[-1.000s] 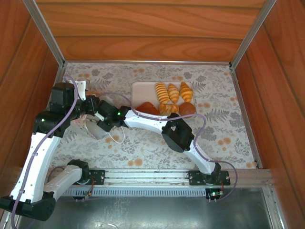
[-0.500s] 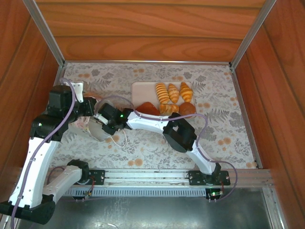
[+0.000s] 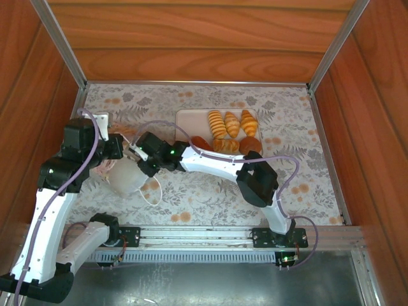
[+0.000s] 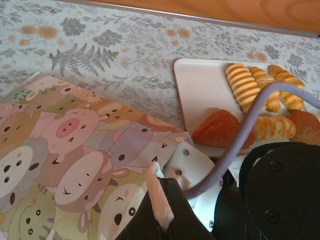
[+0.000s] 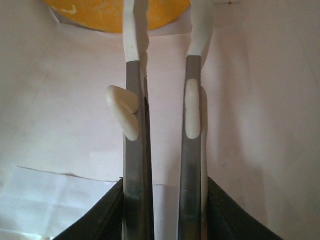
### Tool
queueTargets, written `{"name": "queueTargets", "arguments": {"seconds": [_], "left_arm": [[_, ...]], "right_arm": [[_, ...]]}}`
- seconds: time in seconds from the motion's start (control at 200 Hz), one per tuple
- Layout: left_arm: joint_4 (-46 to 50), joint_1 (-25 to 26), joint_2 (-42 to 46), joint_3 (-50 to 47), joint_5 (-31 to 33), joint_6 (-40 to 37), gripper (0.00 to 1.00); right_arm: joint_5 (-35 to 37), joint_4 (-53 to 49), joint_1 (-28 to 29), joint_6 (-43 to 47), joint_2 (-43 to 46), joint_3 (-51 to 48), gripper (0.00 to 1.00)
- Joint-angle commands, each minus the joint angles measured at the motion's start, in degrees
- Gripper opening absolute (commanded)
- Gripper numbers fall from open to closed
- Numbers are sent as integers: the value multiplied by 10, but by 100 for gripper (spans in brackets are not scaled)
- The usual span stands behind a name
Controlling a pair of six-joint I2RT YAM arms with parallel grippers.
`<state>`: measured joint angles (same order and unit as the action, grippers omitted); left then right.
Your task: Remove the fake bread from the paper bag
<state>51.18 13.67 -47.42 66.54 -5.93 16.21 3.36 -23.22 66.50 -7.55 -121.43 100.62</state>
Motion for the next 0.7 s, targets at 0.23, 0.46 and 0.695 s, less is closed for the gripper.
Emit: {"name": "queueTargets", "arguments": {"seconds": [0.23, 0.46, 0.695], "left_arm": [[-3, 3, -15, 8, -55, 8, 0], [-10, 3, -12, 9, -61, 13, 0], [-18, 3, -8, 8, -59, 23, 0]], "right_arm": [[-91, 37, 3, -151, -67, 112, 44], [-153, 50, 3, -196, -100, 130, 46], [-196, 60, 0, -266, -146, 155, 48]]}}
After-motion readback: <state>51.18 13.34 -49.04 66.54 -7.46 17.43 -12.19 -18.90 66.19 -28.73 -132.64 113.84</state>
